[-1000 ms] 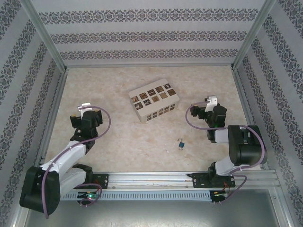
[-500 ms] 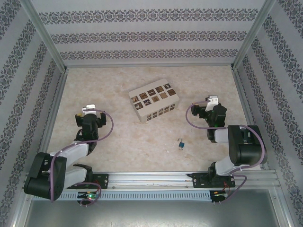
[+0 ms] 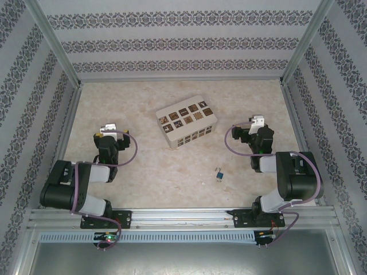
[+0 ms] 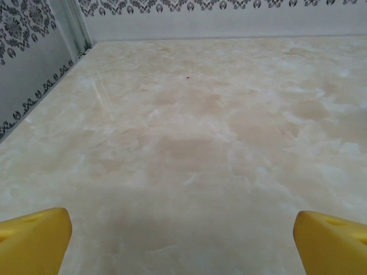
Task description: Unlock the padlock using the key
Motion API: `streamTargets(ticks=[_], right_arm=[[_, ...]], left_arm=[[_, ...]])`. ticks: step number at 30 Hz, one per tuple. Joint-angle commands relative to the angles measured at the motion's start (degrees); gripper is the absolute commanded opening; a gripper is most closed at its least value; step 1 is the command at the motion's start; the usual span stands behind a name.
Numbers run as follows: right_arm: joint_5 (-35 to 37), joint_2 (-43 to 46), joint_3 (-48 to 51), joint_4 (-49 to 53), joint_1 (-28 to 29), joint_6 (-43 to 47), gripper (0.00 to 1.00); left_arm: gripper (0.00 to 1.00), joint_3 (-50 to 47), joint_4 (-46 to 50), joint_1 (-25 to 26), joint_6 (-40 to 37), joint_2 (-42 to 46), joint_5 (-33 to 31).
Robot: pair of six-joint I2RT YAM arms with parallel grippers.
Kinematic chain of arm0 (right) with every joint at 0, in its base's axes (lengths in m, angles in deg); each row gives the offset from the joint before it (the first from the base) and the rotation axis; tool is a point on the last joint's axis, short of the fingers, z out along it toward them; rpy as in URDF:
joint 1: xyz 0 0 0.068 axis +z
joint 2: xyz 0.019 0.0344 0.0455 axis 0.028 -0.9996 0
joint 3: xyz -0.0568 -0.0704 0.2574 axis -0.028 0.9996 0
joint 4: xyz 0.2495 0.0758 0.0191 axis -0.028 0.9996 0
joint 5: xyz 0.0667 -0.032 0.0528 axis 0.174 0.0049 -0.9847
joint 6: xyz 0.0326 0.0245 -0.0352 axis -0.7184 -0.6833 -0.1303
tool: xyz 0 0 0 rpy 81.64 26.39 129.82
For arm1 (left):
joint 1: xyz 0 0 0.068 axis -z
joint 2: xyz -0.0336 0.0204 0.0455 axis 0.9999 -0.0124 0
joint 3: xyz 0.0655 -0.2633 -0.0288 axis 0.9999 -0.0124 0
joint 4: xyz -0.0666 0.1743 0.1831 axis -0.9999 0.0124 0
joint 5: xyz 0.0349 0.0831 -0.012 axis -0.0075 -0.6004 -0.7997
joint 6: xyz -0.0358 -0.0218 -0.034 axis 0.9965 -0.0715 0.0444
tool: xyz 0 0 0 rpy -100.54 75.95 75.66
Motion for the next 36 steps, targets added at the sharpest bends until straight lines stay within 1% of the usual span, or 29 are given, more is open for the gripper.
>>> streamTargets(ticks=[1,4,6,8,9,10,12,14,16,18,19,21,36], right_arm=[[0.8,-0.2,-1.0,-0.4,0.7,-0.4,0.98],[0.8,-0.2,-1.1,-0.4,0.8,-0.4,0.98],[0.9,-0.2,-1.1,-0.4,0.7,-0.4,0.98],[1.2,-0.2,-1.1,-0.2,0.7,-0.5,0.99],[1.2,-0.2,-1.2,-0.2,0.7,-0.5,0.98],[1.3,-0.2,-1.1,-0.2,0.7,-0.5,0.98],[1.3,-0.2,-1.1,-0.2,0.8,-0.5,0.98],[1.3,-0.1,-1.1,-0.2,0.8,-0.4,0.99],[1.5,0.0,-0.9,-0.3,0.8,-0.4,0.98],[1.5,0.0,-0.9,-0.5,0.9,-0.4,0.98],[1.5,0.0,-0.9,-0.4,0.9,-0.4,0.98],[1.7,0.0,-0.9,-0.5,1.0,-0.3,0.98],[3.4,0.1,-1.0,-0.3,1.8,0.1,0.98]], left_arm=[[0.99,-0.2,-11.3,-1.4,0.2,-3.7,2.3],[0.99,-0.1,-11.0,-1.9,0.6,-5.0,4.4],[0.99,0.8,-14.7,-2.4,0.1,-8.7,4.8],[0.99,3.8,-3.9,-2.6,1.5,-5.7,4.7],[0.99,4.8,-2.1,-2.7,1.6,-5.9,4.7],[0.99,5.2,-4.3,-2.7,0.4,-7.5,5.3],[0.99,5.9,-0.8,-2.8,1.1,-6.4,6.1],[0.99,5.4,-4.0,-2.8,0.5,-7.5,6.1],[0.99,5.8,-1.5,-2.8,1.1,-6.7,6.1],[0.99,5.5,-3.4,-2.8,0.6,-7.3,6.1],[0.99,5.6,-2.1,-2.8,0.9,-6.9,6.1],[0.99,5.5,-3.4,-2.8,0.6,-7.3,6.0],[0.99,5.3,-3.2,-2.8,0.4,-7.1,6.4]])
